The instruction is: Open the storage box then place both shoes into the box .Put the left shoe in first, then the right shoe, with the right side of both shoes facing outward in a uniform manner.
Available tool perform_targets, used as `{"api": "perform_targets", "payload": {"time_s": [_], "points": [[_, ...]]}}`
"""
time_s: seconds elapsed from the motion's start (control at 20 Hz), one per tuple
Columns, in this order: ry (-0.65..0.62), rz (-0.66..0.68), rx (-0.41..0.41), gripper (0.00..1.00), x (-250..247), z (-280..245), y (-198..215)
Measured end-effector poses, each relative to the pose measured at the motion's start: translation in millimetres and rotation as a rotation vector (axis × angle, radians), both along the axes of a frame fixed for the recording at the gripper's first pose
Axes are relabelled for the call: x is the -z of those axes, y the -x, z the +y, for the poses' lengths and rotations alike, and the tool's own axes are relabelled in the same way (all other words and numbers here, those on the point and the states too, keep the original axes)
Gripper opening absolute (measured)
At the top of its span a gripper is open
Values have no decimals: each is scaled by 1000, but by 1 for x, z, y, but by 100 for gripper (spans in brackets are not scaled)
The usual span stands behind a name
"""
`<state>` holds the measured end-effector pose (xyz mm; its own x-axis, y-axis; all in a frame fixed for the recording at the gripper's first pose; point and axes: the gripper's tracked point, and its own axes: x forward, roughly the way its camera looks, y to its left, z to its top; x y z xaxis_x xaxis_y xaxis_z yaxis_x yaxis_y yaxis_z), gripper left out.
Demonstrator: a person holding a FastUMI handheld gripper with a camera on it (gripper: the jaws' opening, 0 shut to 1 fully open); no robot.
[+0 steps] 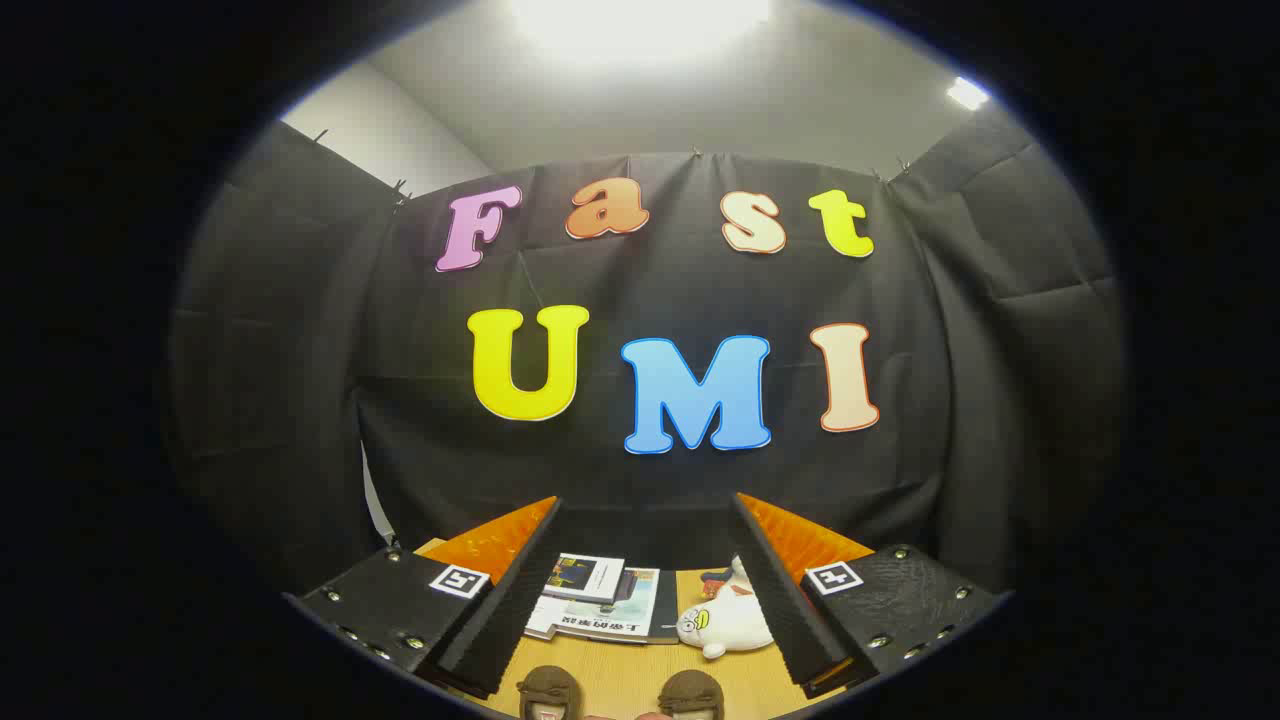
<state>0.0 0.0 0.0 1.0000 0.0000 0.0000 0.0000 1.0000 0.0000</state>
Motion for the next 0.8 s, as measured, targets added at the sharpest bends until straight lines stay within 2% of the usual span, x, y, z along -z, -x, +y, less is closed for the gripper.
{"api": "perform_targets", "payload": {"time_s": [0.8], "points": [[1,-2,-21,99,-1,6,4]]}}
